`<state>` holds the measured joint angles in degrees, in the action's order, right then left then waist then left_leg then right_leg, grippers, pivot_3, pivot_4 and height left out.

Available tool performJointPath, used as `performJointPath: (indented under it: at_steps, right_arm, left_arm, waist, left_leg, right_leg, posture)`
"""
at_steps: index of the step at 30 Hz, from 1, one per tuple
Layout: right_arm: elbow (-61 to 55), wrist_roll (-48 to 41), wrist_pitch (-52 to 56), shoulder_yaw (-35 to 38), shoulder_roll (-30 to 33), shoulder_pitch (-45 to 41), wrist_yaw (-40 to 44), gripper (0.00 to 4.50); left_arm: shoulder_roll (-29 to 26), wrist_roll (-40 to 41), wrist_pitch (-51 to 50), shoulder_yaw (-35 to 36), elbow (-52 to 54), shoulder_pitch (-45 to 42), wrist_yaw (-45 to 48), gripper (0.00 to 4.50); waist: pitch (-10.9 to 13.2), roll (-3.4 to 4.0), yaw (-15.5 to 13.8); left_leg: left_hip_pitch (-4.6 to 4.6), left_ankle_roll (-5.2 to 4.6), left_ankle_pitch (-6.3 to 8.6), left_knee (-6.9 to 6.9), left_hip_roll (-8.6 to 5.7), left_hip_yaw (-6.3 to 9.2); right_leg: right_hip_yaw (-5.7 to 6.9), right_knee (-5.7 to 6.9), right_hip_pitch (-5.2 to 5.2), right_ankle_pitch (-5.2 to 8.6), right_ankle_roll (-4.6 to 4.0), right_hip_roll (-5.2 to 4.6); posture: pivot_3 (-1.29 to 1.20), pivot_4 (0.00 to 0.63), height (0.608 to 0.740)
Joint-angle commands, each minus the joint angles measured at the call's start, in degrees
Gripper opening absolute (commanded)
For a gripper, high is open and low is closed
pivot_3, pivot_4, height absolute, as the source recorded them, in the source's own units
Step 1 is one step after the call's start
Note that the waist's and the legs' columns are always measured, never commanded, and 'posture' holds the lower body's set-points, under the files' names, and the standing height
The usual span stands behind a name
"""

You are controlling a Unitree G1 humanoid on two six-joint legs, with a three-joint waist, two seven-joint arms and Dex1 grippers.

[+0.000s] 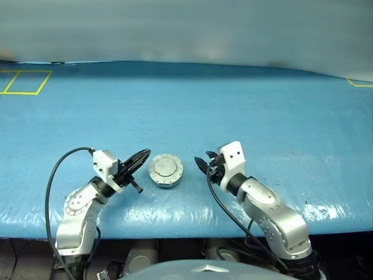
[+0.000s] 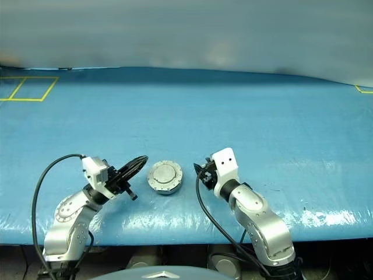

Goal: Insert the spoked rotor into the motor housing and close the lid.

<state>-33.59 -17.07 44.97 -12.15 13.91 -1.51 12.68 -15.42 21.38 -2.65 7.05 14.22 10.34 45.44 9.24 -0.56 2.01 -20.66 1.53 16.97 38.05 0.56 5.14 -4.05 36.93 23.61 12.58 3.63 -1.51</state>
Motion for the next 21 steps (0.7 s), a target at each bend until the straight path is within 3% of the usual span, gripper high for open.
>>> performJointPath:
  at_steps: [1,4,16,21]
  right_arm:
    - [-1.74,-0.04,2.75,-2.57,-0.22,-4.46,0.79,3.63]
    - [-0.54,-0.08,4.48,-5.56,-0.62,-8.27,1.91,4.46]
    - [6.23,1.99,1.00,-13.48,-3.83,-12.89,5.53,4.46]
    - [9.93,3.54,-1.46,-14.60,-3.89,-12.43,6.54,4.46]
  left_arm:
    - [0.64,-1.72,6.66,0.34,2.05,3.78,-1.71,0.00]
    - [1.15,-1.72,9.76,0.67,1.35,7.06,-2.77,0.00]
    - [-0.99,-6.59,15.11,-4.42,-0.72,14.99,-3.45,0.00]
    - [-0.77,-4.83,14.94,-5.65,-1.06,15.30,-3.31,0.00]
  waist:
    - [0.00,0.00,0.13]
    - [0.00,0.00,0.17]
    - [0.01,0.01,0.30]
    - [0.01,0.01,0.40]
  left_leg:
    - [0.00,0.00,0.00,0.00,0.00,0.00]
    - [0.00,0.00,0.00,0.00,0.01,-0.02]
    - [-0.01,-0.01,0.01,-0.04,0.02,-0.02]
    - [0.00,-0.01,0.01,-0.04,0.03,-0.03]
  right_leg:
    - [0.01,0.00,0.00,0.00,0.00,0.00]
    - [0.00,0.00,0.01,0.00,0.00,0.01]
    - [0.03,-0.03,0.03,0.03,-0.03,0.01]
    - [0.04,-0.02,0.04,0.13,0.10,0.02]
  posture:
    - [0.00,0.150,0.740]
    - [0.00,0.150,0.740]
    - [0.00,0.150,0.740]
    - [0.00,0.150,0.740]
